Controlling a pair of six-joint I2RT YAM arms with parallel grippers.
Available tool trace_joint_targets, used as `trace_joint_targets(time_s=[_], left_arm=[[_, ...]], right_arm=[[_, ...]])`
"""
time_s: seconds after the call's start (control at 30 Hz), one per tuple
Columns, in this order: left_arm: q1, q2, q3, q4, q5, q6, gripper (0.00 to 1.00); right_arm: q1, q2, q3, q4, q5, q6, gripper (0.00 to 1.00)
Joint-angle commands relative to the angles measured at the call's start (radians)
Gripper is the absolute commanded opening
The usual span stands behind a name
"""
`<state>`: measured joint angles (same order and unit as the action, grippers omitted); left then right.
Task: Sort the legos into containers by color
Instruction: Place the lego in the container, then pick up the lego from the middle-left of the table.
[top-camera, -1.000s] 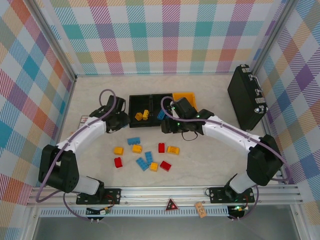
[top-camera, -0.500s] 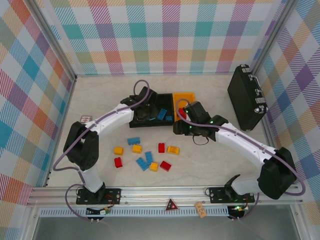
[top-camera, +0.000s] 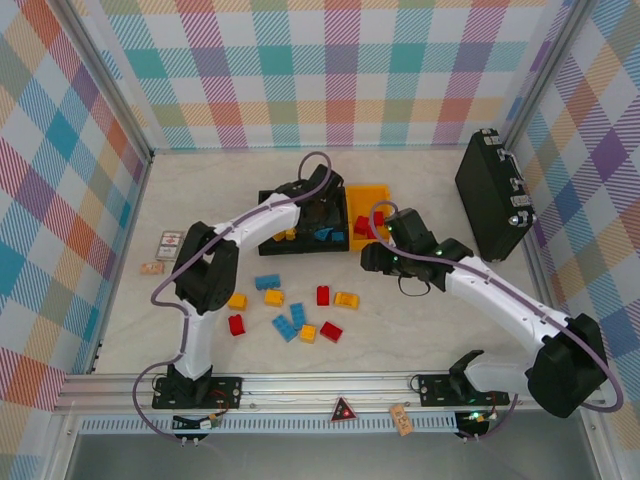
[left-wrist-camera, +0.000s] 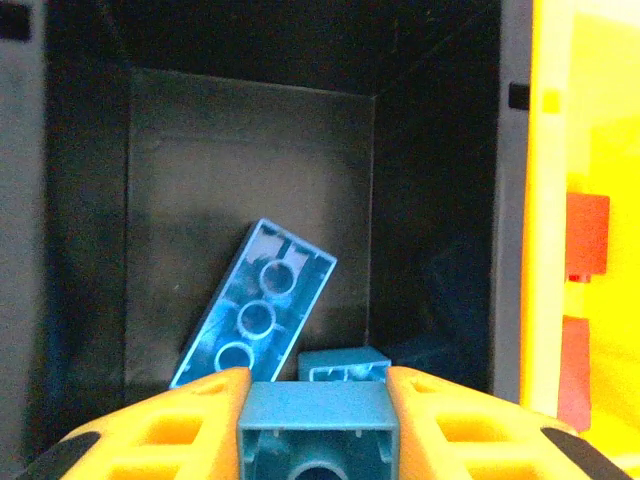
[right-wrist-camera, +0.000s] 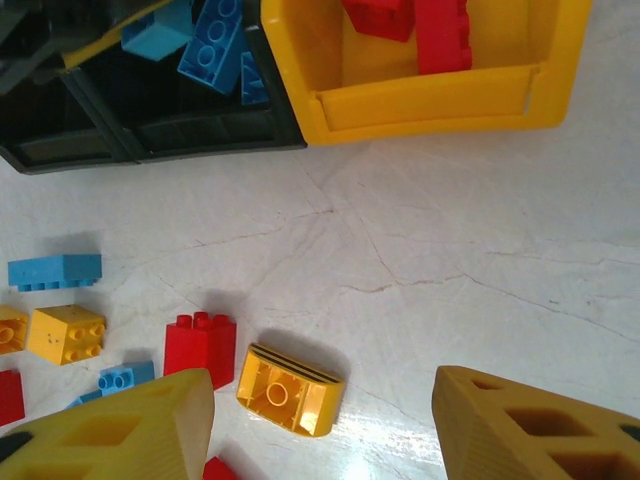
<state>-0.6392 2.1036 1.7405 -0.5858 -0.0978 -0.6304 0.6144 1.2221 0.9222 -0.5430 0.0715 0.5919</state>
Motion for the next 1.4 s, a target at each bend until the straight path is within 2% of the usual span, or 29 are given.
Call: trace_joint_targets(time_s=[0.0, 0.1, 0.2, 0.4, 0.77, 1.1, 1.23, 1.37], left_arm=[[-0.001, 0.044, 0.079, -0.046, -0.017, 0.027, 0.37], [0.0, 0.079, 0.12, -0.054, -0.01, 0.029, 0.39], [0.001, 0.09, 0.137, -0.054, -0.009, 0.029, 0.47], [0.0, 0.049, 0.116, -0.038, -0.002, 0.033, 0.52], [-0.001, -0.141, -0.074, 0.015, 0.032, 0.046, 0.53], [-0.001, -0.306, -0.247, -0.018, 0.064, 0.087, 0.53], [-0.002, -0.386, -0.348, -0.033, 0.042, 0.099, 0.53], [0.004, -0.484, -0.451, -0.069, 0.03, 0.12, 0.53]], right_arm=[[-0.008, -0.028, -0.012, -0.012, 0.014, 0.019, 0.6], [-0.011, -0.03, -0.016, -0.013, 0.017, 0.022, 0.6], [-0.013, -0.029, -0.017, -0.016, 0.016, 0.024, 0.6], [-0.013, -0.014, -0.013, -0.007, 0.01, 0.026, 0.6], [-0.013, 0.058, 0.018, 0.012, -0.036, -0.002, 0.6], [-0.013, 0.069, 0.03, 0.018, -0.071, -0.034, 0.6], [-0.013, 0.076, 0.027, 0.038, -0.122, -0.057, 0.6], [-0.006, 0.077, 0.017, 0.095, -0.228, -0.101, 0.6]])
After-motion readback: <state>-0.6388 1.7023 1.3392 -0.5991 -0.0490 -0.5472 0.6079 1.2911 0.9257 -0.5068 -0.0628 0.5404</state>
